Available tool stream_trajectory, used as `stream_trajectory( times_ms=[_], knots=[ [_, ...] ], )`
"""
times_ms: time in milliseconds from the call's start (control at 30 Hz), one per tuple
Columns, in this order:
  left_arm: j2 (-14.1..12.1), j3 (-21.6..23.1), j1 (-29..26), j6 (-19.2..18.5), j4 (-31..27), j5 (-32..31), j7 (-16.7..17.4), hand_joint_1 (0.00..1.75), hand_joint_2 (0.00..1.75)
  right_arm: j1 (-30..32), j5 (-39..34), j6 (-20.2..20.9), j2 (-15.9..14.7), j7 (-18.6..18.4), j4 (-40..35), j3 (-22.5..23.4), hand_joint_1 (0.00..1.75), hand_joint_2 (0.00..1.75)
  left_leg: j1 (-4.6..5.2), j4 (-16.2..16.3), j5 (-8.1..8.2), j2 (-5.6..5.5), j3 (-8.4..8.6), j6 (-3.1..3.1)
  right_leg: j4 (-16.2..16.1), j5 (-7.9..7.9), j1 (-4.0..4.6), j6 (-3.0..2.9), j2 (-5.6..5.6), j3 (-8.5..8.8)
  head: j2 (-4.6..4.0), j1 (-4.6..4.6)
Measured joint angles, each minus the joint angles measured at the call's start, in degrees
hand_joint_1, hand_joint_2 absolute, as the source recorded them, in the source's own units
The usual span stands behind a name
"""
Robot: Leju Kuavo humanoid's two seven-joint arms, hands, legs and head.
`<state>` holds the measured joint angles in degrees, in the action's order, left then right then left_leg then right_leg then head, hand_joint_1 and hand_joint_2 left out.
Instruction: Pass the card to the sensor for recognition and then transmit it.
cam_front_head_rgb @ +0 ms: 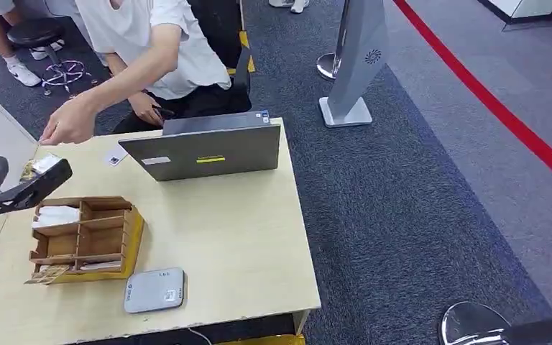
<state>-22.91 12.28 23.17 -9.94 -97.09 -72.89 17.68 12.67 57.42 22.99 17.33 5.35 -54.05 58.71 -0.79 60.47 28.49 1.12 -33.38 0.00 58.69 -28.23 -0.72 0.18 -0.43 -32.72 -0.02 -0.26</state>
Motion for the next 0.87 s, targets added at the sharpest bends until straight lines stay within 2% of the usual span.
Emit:
stream_trajectory(
  times_ms=[100, 200, 300, 367, 400, 433, 500, 533, 567, 600, 633, 667, 700, 733, 767, 800, 867],
  knots=[
    [0.9, -2.32, -6.75, 4.72, -6.48, 4.46, -1.92, 0.0, 1.75, 0.15, -3.5, -1.51, 0.0, -1.64, 0.04, -0.11, 0.0, 1.75, 0.02, -0.01, 0.06, 0.15, 0.04, 0.0, 0.0, -0.01, -0.01, -0.01, 0.14, 0.0, 0.0, 0.07],
    [1.35, -5.76, -19.03, 11.97, -16.87, 8.49, -5.89, 0.0, 1.75, 1.69, -11.97, -4.34, 0.02, -5.38, -0.11, -2.22, 0.0, 1.75, 0.04, -0.04, 0.31, 0.39, 0.04, -0.02, 0.0, -0.13, -0.03, -0.05, 0.4, 0.04, 0.0, 0.09],
    [2.77, -12.59, -34.9, 21.89, -26.32, 15.55, -15.3, 0.0, 1.75, 5.89, -24.61, -8.52, 0.04, -11.99, -2.42, -8.36, 0.0, 1.75, 0.05, -0.04, 0.56, 0.51, 0.23, 0.05, 0.0, -0.43, -0.05, -0.06, 0.5, 0.05, 0.0, 0.02],
    [4.62, -16.93, -40.9, 22.8, -29.65, 19.0, -18.59, 0.0, 1.75, 8.29, -28.32, -9.96, 0.04, -14.05, -4.17, -12.27, 0.0, 1.75, 0.03, -0.04, 0.56, 0.19, 0.12, 0.06, -0.04, -0.58, -0.04, 0.11, 0.21, 0.09, 0.0, 0.07],
    [5.67, -18.67, -43.51, 21.78, -31.02, 21.93, -19.96, 0.0, 1.75, 8.89, -29.55, -10.67, 0.04, -14.98, -4.88, -13.64, 0.0, 1.75, 0.03, -0.04, 0.58, 0.08, 0.11, 0.07, -0.04, -0.62, -0.04, 0.08, 0.04, 0.2, 0.0, 0.09],
    [7.78, -21.42, -46.51, 19.6, -32.44, 26.89, -22.1, 0.0, 1.75, 9.38, -31.0, -11.4, 0.04, -15.9, -5.68, -15.07, 0.0, 1.75, 0.05, -0.06, 0.75, 0.11, 0.18, 0.07, -0.04, -0.66, -0.05, 0.06, 0.09, 0.24, 0.0, 0.11],
    [14.64, -28.43, -49.55, 10.41, -33.85, 36.19, -29.53, 0.0, 1.75, 10.56, -33.27, -12.77, 0.04, -17.71, -7.04, -17.49, 0.0, 1.75, 0.07, -0.07, 0.75, 0.19, 0.3, 0.1, -0.1, -0.68, -0.06, 0.08, 0.16, 0.17, 0.0, -0.07],
    [19.34, -35.34, -47.71, -0.49, -33.79, 41.11, -35.21, 0.0, 1.75, 11.4, -34.29, -13.18, 0.04, -18.62, -7.89, -18.68, 0.0, 1.75, 0.09, -0.07, 0.65, 0.02, 0.24, 0.25, -0.09, -0.72, -0.08, 0.24, 0.02, 0.21, 0.0, -0.04],
    [23.32, -41.77, -45.62, -10.84, -33.61, 43.91, -37.74, 0.0, 1.75, 11.97, -34.71, -13.29, 0.04, -19.08, -8.54, -19.45, 0.0, 1.75, 0.04, -0.07, 0.6, -0.24, 0.17, 0.29, -0.09, -0.73, -0.04, 0.24, -0.25, 0.32, 0.0, 0.08],
    [26.68, -49.94, -43.42, -22.07, -33.22, 46.47, -38.0, 0.0, 1.75, 12.34, -35.01, -13.46, 0.04, -19.45, -9.24, -20.04, 0.0, 1.75, 0.03, -0.07, 0.6, -0.2, 0.2, 0.28, -0.1, -0.72, -0.04, 0.22, -0.24, 0.36, 0.0, 0.56],
    [28.88, -57.87, -41.09, -30.51, -32.43, 48.42, -36.29, 0.0, 1.75, 12.59, -35.34, -13.46, 0.04, -19.65, -9.84, -20.53, 0.0, 1.75, 0.06, -0.07, 0.61, -0.03, 0.25, 0.26, -0.07, -0.61, -0.05, 0.07, -0.11, 0.38, 0.0, 0.61],
    [30.89, -66.74, -38.72, -37.29, -31.15, 50.89, -32.53, 0.0, 1.75, 12.89, -35.34, -13.27, 0.04, -19.74, -10.53, -20.96, 0.0, 1.75, 0.08, -0.08, 0.65, 0.12, 0.34, 0.2, -0.07, -0.58, -0.07, 0.04, 0.0, 0.36, 0.0, 0.5],
    [32.82, -73.97, -36.6, -40.61, -29.03, 52.14, -28.13, 0.0, 1.75, 13.23, -35.25, -12.83, 0.04, -19.74, -11.14, -21.29, 0.0, 1.75, 0.1, -0.09, 0.65, 0.26, 0.42, 0.19, -0.07, -0.56, -0.08, 0.02, 0.14, 0.36, 0.0, 0.44],
    [34.21, -78.99, -35.32, -40.17, -26.83, 52.21, -25.56, 0.0, 1.75, 13.49, -35.12, -12.57, 0.04, -19.72, -11.63, -21.46, 0.0, 1.75, 0.08, -0.09, 0.69, 0.3, 0.49, 0.13, -0.06, -0.57, -0.07, 0.01, 0.2, 0.39, 0.0, 0.37],
    [35.7, -83.51, -34.42, -37.04, -24.38, 51.55, -25.05, 0.0, 1.75, 13.67, -35.12, -12.35, 0.04, -19.67, -12.15, -21.59, 0.0, 1.75, 0.03, -0.09, 0.69, 0.31, 0.5, 0.12, -0.05, -0.57, -0.06, 0.01, 0.21, 0.4, 0.0, 0.24],
    [37.11, -86.43, -33.48, -32.35, -22.48, 50.83, -25.05, 0.0, 1.75, 13.76, -35.08, -12.17, 0.04, -19.56, -12.59, -21.62, 0.0, 1.75, 0.01, -0.09, 0.68, 0.25, 0.49, 0.12, -0.07, -0.57, -0.05, 0.02, 0.18, 0.41, 0.0, 0.31],
    [38.92, -91.48, -31.37, -15.43, -17.34, 48.17, -21.8, 0.0, 1.75, 13.61, -34.07, -11.63, 0.04, -18.97, -13.31, -21.64, 0.0, 1.75, 0.05, -0.09, 0.68, 0.15, 0.54, 0.12, -0.07, -0.62, -0.05, 0.06, 0.06, 0.44, 0.0, 0.35]
  ],
)
